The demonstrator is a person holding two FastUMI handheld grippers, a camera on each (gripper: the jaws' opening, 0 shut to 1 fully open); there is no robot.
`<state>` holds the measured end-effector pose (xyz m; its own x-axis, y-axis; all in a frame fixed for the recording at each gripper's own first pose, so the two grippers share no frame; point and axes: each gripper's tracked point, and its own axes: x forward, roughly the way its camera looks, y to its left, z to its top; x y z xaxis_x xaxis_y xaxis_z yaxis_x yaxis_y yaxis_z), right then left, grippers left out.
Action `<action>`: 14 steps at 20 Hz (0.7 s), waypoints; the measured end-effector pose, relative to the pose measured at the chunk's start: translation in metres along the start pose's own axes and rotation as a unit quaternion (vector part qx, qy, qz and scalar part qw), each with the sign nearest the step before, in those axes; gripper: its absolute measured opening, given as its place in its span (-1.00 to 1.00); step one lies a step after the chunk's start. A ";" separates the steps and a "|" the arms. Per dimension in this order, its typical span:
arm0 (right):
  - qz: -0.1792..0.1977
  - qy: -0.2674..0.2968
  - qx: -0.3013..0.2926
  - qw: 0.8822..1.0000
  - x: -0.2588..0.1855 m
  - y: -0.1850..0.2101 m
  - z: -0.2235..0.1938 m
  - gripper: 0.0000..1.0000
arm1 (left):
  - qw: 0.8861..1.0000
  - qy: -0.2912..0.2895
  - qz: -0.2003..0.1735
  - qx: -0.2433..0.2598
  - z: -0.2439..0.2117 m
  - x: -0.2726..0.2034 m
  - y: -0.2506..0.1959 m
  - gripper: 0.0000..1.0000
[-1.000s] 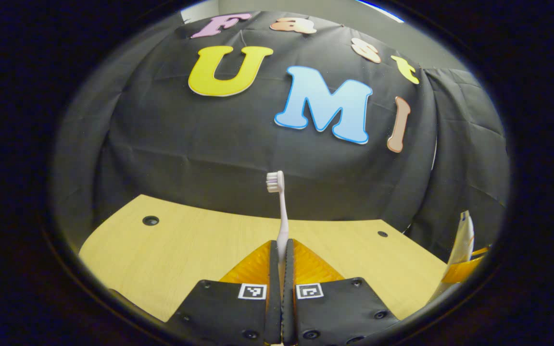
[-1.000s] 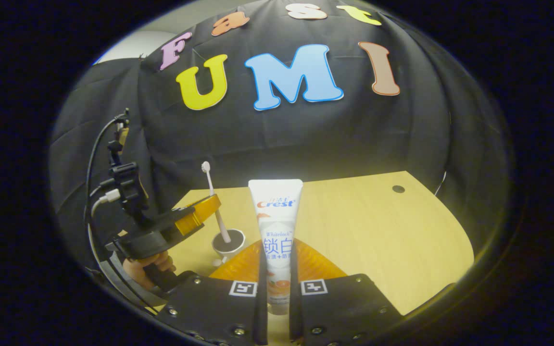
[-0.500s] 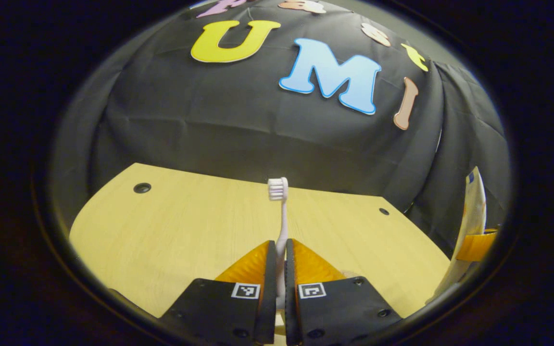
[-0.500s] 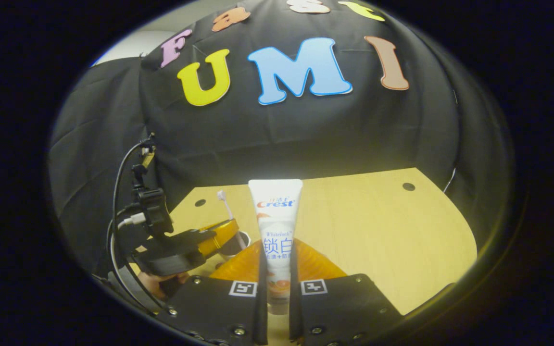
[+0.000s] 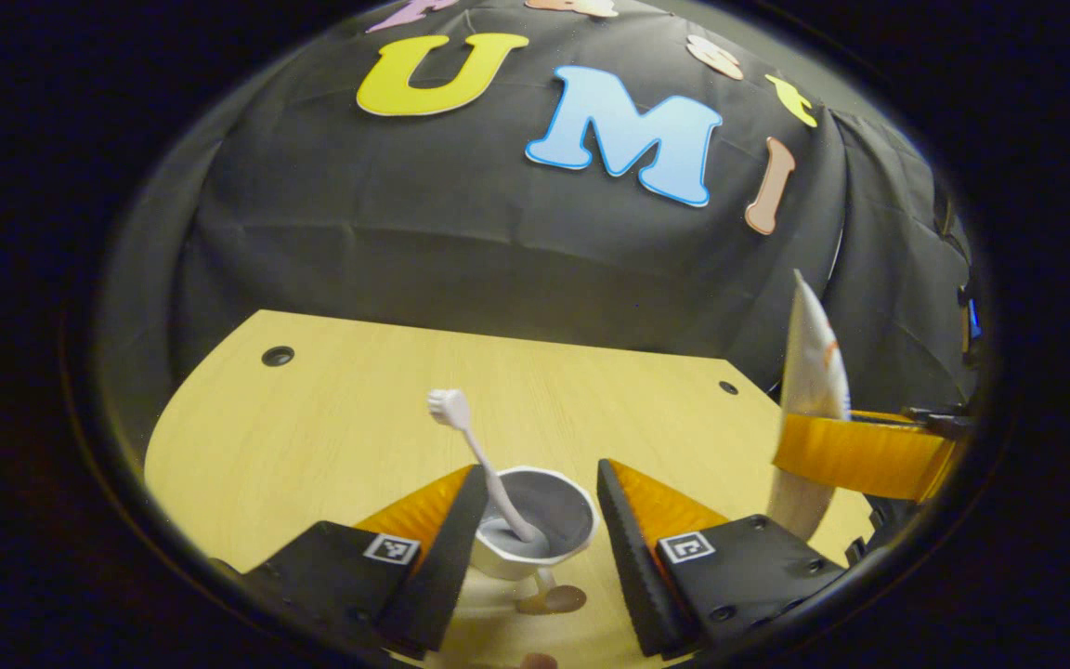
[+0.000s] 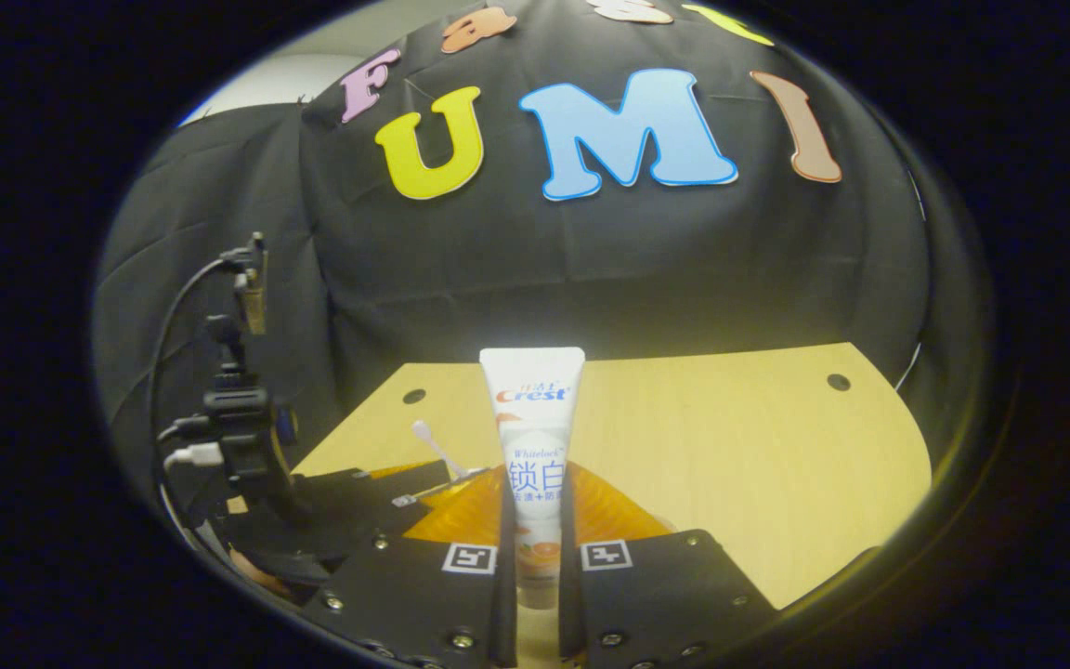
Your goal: Put the toothbrush and toothpaste on the desktop into the cup, then pick up the cup and place it on the coaster on the desktop.
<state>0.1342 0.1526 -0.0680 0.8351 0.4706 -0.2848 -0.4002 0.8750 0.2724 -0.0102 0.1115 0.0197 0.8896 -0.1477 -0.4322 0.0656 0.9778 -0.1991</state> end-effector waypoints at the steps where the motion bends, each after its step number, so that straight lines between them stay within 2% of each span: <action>1: 0.001 -0.006 -0.004 1.000 0.007 0.001 0.005 -0.63 | 1.000 0.004 0.003 -0.001 -0.001 -0.008 0.001 0.68; 3: 0.006 -0.018 -0.012 1.000 0.021 0.005 0.013 -0.68 | 1.000 0.012 0.007 -0.007 -0.005 -0.024 0.002 0.67; 4: 0.011 -0.023 -0.013 1.000 0.029 0.008 0.016 -0.63 | 1.000 0.014 0.007 -0.012 -0.006 -0.032 0.001 0.68; 9: 0.055 -0.036 0.006 0.998 0.060 0.036 0.025 -0.64 | 0.998 0.012 0.025 -0.053 -0.015 -0.066 0.017 0.69; 14: 0.065 -0.036 -0.019 0.997 0.092 0.052 0.012 -0.63 | 0.995 0.009 0.054 -0.080 -0.024 -0.093 0.043 0.68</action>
<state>0.1951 0.2399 -0.0688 0.7991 0.5727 -0.1828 -0.5202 0.8112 0.2672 -0.1013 0.1634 0.0307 0.8793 -0.0474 -0.4738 -0.1041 0.9518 -0.2885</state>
